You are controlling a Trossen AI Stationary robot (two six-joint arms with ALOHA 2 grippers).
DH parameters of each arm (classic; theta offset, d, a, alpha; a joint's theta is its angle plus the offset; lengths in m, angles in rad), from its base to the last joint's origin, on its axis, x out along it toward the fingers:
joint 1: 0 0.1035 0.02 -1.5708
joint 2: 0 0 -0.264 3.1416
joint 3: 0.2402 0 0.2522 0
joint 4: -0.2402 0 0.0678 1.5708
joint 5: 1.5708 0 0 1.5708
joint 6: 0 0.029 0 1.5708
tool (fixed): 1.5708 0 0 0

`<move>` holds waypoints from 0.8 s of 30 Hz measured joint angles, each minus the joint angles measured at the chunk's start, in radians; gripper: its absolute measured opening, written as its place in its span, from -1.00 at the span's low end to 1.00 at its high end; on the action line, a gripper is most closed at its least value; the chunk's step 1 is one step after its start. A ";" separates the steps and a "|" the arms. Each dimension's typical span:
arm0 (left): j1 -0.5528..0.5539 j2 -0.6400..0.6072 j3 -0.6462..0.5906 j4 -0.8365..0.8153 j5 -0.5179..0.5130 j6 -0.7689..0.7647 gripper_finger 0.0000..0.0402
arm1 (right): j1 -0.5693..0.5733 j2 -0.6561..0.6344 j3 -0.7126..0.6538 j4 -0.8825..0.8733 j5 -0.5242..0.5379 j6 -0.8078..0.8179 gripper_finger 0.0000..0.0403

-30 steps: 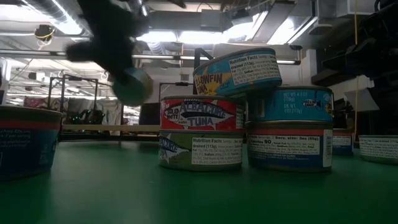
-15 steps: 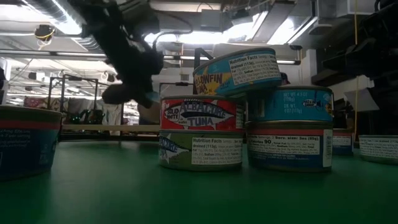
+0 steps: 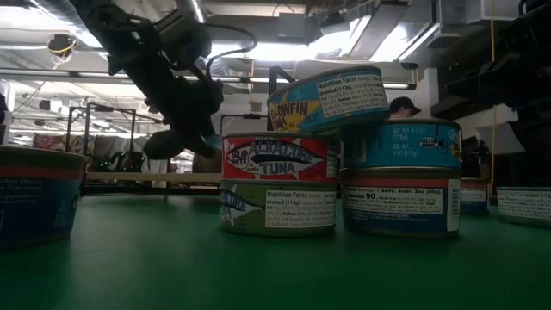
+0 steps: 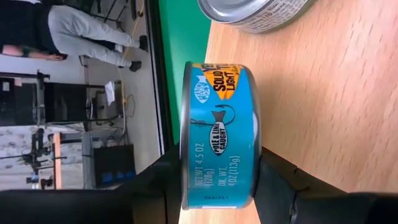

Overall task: Stack canned seafood by type on shelf
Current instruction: Put the sky blue tuna can on the shelf

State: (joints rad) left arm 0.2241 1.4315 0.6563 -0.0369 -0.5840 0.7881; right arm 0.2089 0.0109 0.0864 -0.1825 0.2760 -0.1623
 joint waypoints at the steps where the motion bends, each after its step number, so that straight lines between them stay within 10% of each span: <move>1: 0.004 0.000 0.000 -0.001 0.004 0.001 -0.25 | 0.000 0.000 0.000 0.000 0.000 0.000 -0.96; 9: 0.029 0.006 -0.006 -0.011 0.117 -0.014 0.18 | 0.000 0.000 0.000 0.000 0.000 0.000 -0.96; 24: 0.038 0.002 -0.006 -0.003 0.085 -0.127 0.26 | 0.000 0.000 0.000 0.000 0.000 0.000 -0.96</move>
State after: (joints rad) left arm 0.2620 1.4334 0.6506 -0.0402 -0.4987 0.6612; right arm 0.2089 0.0109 0.0864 -0.1829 0.2760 -0.1623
